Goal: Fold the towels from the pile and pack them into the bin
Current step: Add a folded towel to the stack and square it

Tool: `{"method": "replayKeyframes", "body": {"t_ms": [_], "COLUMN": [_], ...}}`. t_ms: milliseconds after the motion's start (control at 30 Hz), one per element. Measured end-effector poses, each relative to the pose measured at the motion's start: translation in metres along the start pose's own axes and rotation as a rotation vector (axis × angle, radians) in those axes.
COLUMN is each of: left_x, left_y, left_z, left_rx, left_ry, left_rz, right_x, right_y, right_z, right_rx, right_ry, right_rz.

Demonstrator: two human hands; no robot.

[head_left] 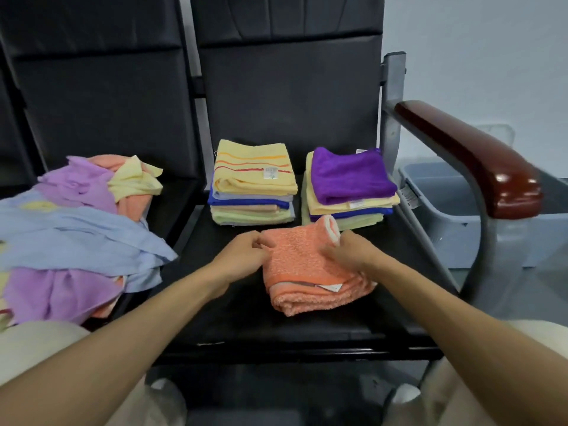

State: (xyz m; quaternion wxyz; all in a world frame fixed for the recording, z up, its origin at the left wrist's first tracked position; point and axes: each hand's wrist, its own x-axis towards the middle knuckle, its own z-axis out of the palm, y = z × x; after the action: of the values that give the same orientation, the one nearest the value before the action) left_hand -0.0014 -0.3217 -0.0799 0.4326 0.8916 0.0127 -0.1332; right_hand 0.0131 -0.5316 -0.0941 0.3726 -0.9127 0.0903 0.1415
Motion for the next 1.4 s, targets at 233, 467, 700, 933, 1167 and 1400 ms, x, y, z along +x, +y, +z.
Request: {"method": "replayKeyframes", "body": {"t_ms": [233, 467, 700, 933, 1167, 1400], "left_x": [-0.007, -0.006, -0.003, 0.019, 0.082, 0.145], "left_y": [-0.026, -0.026, 0.005, 0.047, 0.112, 0.135], "left_z": [0.014, 0.015, 0.01, -0.01, -0.007, 0.02], "left_rx": [-0.448, -0.986, -0.907, -0.488, -0.565, -0.435], "left_ry": [-0.035, -0.239, -0.126, 0.023, -0.02, 0.024], "left_rz": [-0.073, -0.145, 0.014, 0.175, 0.148, 0.279], "right_x": [-0.006, -0.017, -0.019, -0.015, 0.032, 0.094], "right_y": [-0.009, -0.02, -0.02, -0.016, -0.031, -0.02], "right_z": [-0.01, -0.026, -0.039, -0.062, -0.115, -0.145], "right_rx": [0.521, 0.837, 0.811, 0.535, 0.396, 0.322], "right_ry": [-0.077, -0.206, 0.034, 0.044, 0.327, 0.521], "right_rz": [-0.085, -0.338, -0.397, -0.377, -0.369, -0.2]}}
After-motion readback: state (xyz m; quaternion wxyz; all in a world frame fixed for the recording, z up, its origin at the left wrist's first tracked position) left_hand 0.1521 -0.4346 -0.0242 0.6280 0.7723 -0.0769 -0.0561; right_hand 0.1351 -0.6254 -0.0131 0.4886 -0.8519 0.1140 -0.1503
